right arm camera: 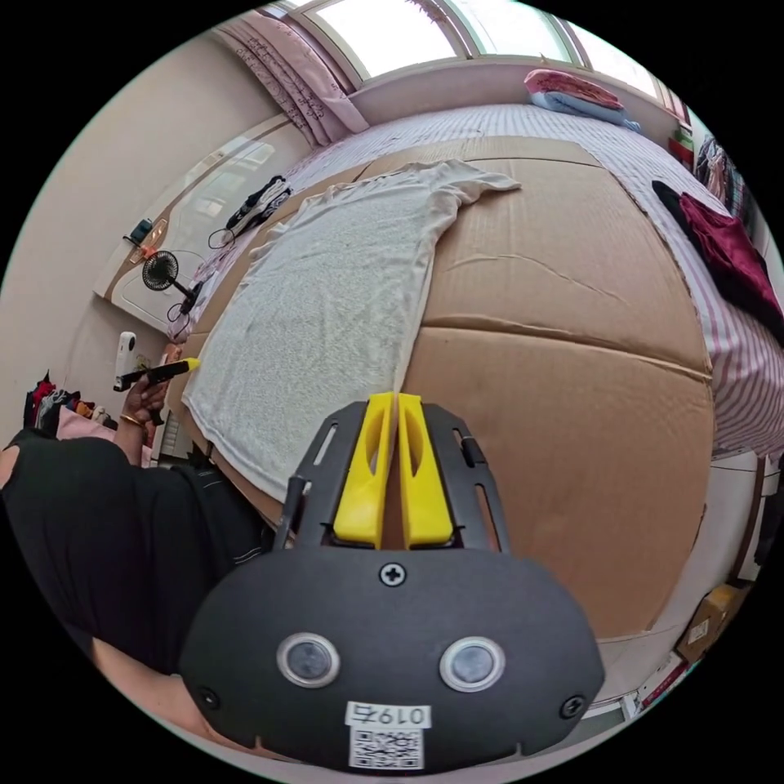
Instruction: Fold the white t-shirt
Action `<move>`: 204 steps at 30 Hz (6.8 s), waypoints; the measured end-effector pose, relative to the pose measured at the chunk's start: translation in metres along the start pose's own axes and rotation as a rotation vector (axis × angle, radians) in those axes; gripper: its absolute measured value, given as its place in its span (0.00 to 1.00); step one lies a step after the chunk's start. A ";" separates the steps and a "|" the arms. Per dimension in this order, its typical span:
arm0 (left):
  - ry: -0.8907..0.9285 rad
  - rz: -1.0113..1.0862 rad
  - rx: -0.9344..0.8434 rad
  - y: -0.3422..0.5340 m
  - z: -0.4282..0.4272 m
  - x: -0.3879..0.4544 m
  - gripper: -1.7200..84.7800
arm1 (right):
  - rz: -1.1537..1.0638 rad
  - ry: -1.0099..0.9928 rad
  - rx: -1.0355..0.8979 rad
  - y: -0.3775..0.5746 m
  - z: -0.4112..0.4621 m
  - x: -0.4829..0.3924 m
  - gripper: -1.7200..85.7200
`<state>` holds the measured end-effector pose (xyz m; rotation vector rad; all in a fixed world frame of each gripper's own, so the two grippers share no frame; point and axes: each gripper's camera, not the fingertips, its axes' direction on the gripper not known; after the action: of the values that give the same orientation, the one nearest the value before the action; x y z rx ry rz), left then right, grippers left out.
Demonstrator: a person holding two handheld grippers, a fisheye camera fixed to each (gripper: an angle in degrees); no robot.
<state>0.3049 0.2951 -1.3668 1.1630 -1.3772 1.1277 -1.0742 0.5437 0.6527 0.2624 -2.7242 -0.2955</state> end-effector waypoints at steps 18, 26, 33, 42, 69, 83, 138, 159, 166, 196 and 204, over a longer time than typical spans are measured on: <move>0.044 -0.075 0.033 0.073 -0.008 -0.024 0.07 | 0.101 -0.053 0.065 0.055 -0.036 0.028 0.12; -0.160 0.024 -0.017 0.084 0.011 0.001 0.05 | 0.035 0.001 -0.018 0.054 -0.013 0.004 0.03; -0.109 0.081 -0.036 0.092 -0.001 -0.005 0.03 | 0.030 0.019 -0.028 0.047 -0.028 0.004 0.01; -0.105 0.106 -0.116 0.109 0.006 -0.001 0.03 | 0.033 0.031 -0.093 0.048 -0.030 -0.001 0.01; -0.032 0.090 0.113 -0.043 -0.022 -0.011 0.09 | -0.123 0.093 0.174 -0.153 -0.037 -0.027 0.08; -0.015 -0.204 0.148 -0.167 0.027 -0.037 0.11 | 0.266 -0.053 0.168 -0.297 0.034 0.070 0.12; -0.247 0.011 0.082 -0.426 -0.023 -0.011 0.06 | -0.399 -0.069 0.248 -0.307 0.138 -0.118 0.05; -0.053 0.086 0.109 -0.565 -0.050 0.022 0.13 | -0.299 -0.445 0.029 -0.672 0.219 -0.043 0.12; 0.057 0.160 0.024 -0.609 -0.044 0.000 0.13 | -0.226 -0.447 -0.108 -0.761 0.262 -0.042 0.14; 0.074 0.195 -0.033 -0.675 -0.030 0.006 0.03 | -0.292 -0.329 -0.180 -0.875 0.234 -0.129 0.04; 0.062 0.193 -0.043 -0.691 -0.025 0.019 0.03 | -0.211 -0.431 -0.135 -0.876 0.218 -0.156 0.03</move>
<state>0.9911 0.2395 -1.3044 0.9724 -1.4819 1.2528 -0.8957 -0.2258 0.1897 0.4995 -3.0814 -0.6601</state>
